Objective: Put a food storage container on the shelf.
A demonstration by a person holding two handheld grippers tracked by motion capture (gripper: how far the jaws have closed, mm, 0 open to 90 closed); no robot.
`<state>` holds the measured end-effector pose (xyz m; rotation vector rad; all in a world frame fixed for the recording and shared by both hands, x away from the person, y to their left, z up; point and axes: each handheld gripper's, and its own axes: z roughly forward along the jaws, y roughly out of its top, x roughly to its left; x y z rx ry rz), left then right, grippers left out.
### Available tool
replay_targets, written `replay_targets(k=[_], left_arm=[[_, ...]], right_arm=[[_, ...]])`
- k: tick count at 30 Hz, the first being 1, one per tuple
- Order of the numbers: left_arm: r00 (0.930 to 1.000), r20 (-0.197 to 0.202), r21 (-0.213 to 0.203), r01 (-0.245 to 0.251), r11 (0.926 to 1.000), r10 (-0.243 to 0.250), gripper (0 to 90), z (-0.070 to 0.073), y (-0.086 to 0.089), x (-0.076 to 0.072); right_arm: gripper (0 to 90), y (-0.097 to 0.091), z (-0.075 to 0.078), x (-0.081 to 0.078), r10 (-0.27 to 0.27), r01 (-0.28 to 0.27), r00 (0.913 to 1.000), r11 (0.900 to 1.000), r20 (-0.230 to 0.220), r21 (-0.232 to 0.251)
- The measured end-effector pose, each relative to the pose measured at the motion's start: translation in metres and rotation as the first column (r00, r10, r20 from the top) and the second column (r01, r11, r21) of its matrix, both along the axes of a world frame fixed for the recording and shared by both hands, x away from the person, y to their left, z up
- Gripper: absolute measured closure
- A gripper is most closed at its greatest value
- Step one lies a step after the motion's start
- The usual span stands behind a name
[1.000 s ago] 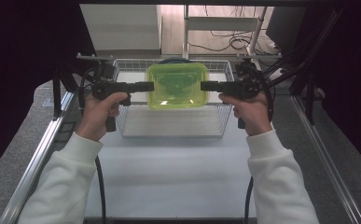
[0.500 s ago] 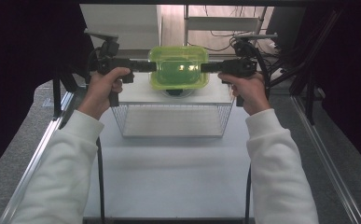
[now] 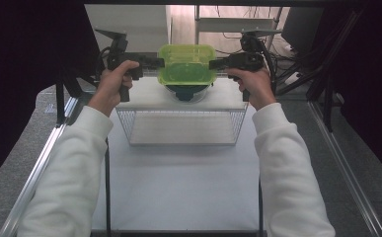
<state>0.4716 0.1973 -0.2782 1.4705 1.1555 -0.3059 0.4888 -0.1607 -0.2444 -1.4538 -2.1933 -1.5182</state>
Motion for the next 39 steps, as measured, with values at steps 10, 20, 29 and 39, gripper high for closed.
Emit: replay_targets(k=[10, 20, 29, 39], left_arm=[[0.9969, -0.045, -0.049, -0.066, 0.9966, 0.064, 69.4, -0.016, -0.001, 0.016], [0.9964, 0.007, -0.041, -0.085, 0.9956, 0.085, 38.9, -0.017, -0.007, 0.016], [0.9777, 0.185, 0.066, -0.114, 0.9913, 0.100, 16.2, 0.002, 0.003, -0.021], [0.9419, 0.330, 0.250, -0.151, 0.9564, 0.062, 16.6, -0.027, 0.006, -0.110]], right_arm=[[70.0, 0.002, -0.013, 0.018, -0.087, 0.096, 0.9901, 0.9924, -0.110, 0.077], [42.1, 0.011, -0.011, 0.013, -0.146, 0.151, 0.9874, 0.9848, -0.060, 0.086], [22.8, -0.007, 0.001, -0.009, -0.144, 0.139, 0.9807, 0.9893, 0.132, 0.044], [21.8, -0.044, -0.022, -0.068, 0.009, 0.011, 0.9654, 0.9971, 0.261, -0.075]])
